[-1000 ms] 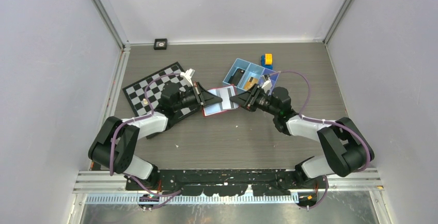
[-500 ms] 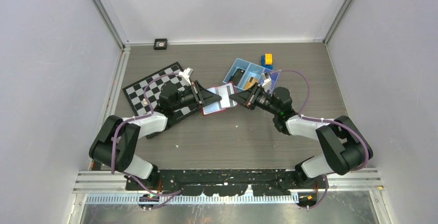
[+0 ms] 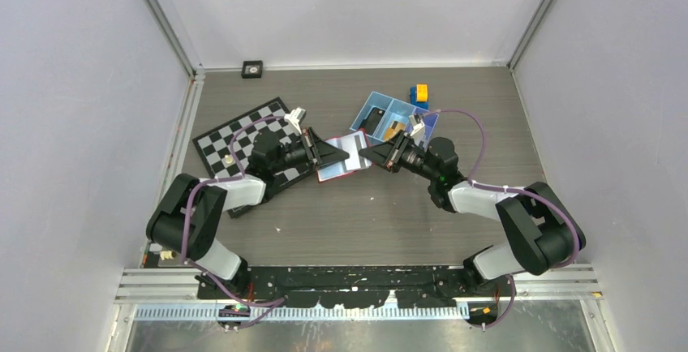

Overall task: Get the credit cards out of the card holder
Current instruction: Remove the credit card from the card holder, then place the card holder at the center of the board, then place the credit card in the storage box.

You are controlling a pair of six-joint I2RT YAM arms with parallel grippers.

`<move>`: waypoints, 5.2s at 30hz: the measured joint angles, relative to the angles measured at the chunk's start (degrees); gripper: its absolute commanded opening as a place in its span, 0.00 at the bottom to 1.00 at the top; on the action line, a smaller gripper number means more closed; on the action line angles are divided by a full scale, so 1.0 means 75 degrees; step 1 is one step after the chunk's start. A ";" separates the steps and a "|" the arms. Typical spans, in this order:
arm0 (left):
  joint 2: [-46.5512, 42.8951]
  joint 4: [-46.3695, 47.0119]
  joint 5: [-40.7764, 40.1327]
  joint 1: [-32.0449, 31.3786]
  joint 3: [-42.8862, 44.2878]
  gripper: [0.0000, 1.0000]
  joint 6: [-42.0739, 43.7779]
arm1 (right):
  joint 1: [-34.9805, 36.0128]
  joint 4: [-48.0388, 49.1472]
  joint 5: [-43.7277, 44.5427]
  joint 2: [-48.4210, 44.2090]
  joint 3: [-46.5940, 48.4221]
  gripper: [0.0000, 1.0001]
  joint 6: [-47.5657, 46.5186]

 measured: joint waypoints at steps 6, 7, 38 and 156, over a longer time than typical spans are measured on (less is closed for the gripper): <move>0.0093 0.0259 0.0044 0.0035 0.0000 0.00 -0.0195 | 0.0012 0.0076 0.0044 -0.0006 0.0000 0.24 0.0009; 0.0093 0.0294 0.0061 0.0044 -0.0006 0.00 -0.0219 | 0.0026 0.0090 0.0064 -0.0017 0.0000 0.25 0.0009; 0.0388 0.0819 0.0286 0.0294 -0.0050 0.12 -0.0615 | -0.0332 0.0501 0.0041 -0.0169 -0.0326 0.15 0.0417; -0.1250 -0.1842 -0.0163 0.0143 -0.0044 0.00 0.1183 | -0.0143 -0.2882 0.0600 -0.1297 0.0358 0.58 -0.1241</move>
